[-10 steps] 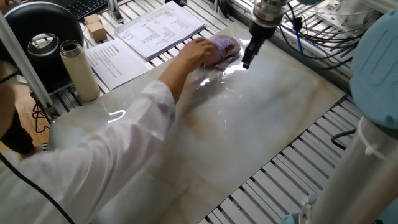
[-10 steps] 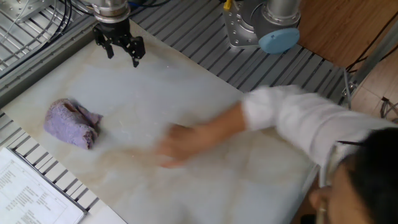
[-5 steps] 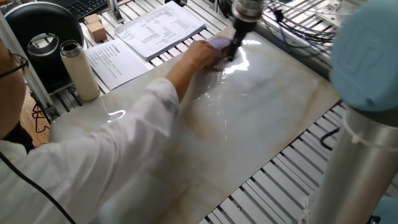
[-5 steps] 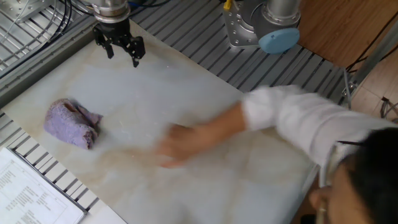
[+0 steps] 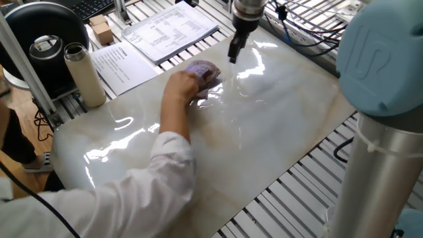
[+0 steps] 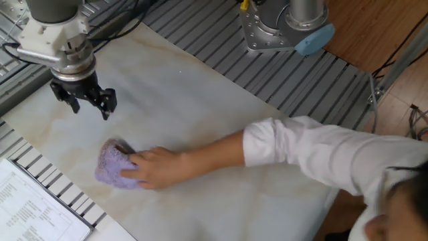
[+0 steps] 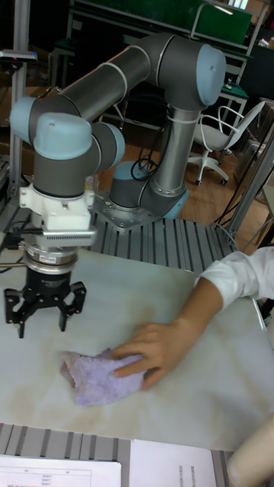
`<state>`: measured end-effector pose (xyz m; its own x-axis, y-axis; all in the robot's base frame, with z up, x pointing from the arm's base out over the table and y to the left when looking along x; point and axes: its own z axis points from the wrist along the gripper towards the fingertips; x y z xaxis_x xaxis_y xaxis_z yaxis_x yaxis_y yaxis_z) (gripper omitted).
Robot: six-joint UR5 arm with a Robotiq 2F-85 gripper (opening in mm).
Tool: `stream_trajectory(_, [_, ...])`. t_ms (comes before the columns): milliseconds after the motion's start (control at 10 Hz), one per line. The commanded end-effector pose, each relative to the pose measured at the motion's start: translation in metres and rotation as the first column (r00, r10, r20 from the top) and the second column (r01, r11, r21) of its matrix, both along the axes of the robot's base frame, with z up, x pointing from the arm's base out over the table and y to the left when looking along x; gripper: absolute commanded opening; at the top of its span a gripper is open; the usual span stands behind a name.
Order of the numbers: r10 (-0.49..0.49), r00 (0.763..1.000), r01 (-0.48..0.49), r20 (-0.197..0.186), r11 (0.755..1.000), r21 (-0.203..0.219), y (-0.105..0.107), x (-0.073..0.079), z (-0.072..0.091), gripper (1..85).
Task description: Clean the table with a cloth
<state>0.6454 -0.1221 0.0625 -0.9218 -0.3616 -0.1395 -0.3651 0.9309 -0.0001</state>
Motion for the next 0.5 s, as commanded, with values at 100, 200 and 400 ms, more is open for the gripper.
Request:
stream_trajectory(100, [-0.231,0.972,0.234,-0.046,0.97,0.073,0.095,0.022,0.013,67.7])
stream_trajectory(200, [-0.244,0.968,0.247,-0.048,0.966,0.069,0.103,0.025,0.015,67.0])
stream_trajectory(400, [-0.081,0.996,0.079,0.048,0.996,0.051,0.1,0.046,0.017,83.3])
